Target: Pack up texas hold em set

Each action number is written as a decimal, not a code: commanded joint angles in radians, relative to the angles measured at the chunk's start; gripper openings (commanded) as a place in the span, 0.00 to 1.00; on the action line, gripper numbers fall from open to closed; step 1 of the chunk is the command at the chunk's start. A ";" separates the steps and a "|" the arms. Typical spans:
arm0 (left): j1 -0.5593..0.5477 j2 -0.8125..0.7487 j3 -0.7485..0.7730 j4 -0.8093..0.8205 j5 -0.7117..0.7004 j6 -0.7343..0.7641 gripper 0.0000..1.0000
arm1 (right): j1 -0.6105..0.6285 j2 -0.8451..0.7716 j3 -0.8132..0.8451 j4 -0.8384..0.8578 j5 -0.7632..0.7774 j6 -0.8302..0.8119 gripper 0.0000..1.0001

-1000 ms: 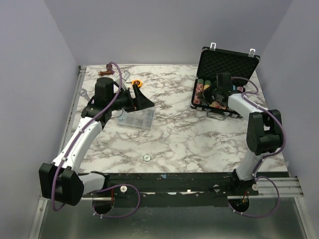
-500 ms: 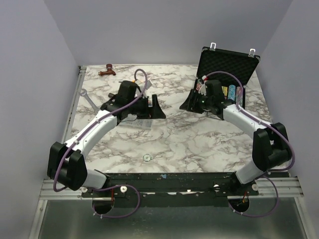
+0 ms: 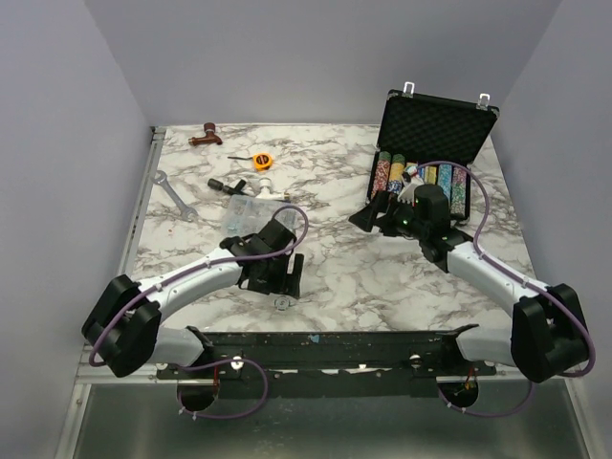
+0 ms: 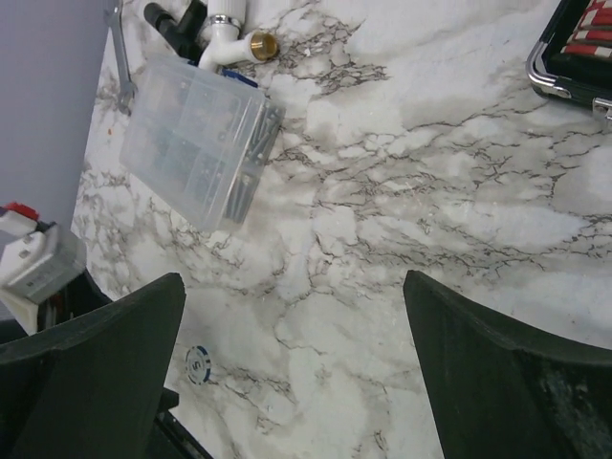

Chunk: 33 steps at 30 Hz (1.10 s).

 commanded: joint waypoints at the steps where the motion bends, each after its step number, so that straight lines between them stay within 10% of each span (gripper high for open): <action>1: -0.059 0.041 0.010 -0.058 -0.101 -0.058 0.81 | -0.001 0.028 0.058 -0.014 0.018 -0.062 0.98; 33: -0.153 0.337 0.172 -0.207 -0.197 -0.027 0.57 | -0.001 0.060 0.026 -0.026 0.035 -0.031 0.95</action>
